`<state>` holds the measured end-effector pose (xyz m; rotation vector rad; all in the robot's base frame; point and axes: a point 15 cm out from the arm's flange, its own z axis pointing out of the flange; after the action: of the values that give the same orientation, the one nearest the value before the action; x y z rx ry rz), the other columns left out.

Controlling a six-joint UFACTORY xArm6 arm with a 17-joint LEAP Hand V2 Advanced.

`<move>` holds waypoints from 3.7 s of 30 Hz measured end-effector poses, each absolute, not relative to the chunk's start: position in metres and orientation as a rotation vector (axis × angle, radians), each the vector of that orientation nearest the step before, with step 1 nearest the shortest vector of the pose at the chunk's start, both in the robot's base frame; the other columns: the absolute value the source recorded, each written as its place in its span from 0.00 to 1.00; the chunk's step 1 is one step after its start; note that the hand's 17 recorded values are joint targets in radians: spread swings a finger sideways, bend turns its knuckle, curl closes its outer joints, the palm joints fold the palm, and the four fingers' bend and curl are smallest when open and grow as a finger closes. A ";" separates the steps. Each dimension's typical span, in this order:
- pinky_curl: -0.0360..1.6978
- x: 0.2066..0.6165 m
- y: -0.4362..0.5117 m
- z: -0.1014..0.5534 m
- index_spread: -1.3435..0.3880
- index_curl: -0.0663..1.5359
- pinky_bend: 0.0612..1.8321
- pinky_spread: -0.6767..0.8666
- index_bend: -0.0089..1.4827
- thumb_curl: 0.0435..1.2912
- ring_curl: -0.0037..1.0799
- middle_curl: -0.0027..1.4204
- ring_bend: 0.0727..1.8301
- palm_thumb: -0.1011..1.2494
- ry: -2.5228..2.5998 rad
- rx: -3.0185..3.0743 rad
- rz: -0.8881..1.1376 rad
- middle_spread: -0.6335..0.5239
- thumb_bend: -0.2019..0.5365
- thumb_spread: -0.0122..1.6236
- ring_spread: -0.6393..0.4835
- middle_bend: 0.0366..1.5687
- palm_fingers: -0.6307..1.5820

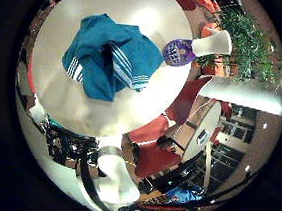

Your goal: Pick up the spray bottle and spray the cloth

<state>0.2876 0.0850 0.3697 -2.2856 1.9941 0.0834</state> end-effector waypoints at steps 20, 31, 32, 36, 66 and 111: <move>0.12 0.247 -0.039 0.384 0.54 0.34 0.07 0.65 0.14 0.23 0.19 0.33 0.15 0.80 2.221 -1.862 -0.084 0.39 0.25 0.78 0.59 0.24 0.53; 0.14 0.239 -0.133 0.374 0.59 0.29 0.13 0.66 0.09 0.20 0.20 0.33 0.19 0.57 2.215 -1.419 -0.052 0.45 0.22 0.74 0.64 0.20 0.48; 0.15 0.238 -0.139 0.367 0.60 0.28 0.15 0.66 0.09 0.20 0.21 0.32 0.19 0.55 2.200 -1.372 -0.043 0.48 0.23 0.73 0.66 0.19 0.46; 0.18 0.230 -0.170 0.342 0.65 0.23 0.23 0.67 0.09 0.19 0.22 0.29 0.20 0.49 2.143 -1.234 -0.047 0.60 0.23 0.69 0.73 0.12 0.38; 0.19 0.286 -0.261 0.266 0.72 0.20 0.22 0.68 0.11 0.19 0.23 0.24 0.20 0.42 1.761 -0.749 -0.004 0.74 0.24 0.65 0.78 0.13 0.32; 0.39 0.447 -0.148 0.262 0.61 0.51 0.65 0.28 0.66 0.40 0.55 0.51 0.69 0.87 1.677 -0.878 0.190 0.44 0.26 0.58 0.39 0.76 0.84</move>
<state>0.4471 -0.1476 0.2621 -0.8781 1.6773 0.1904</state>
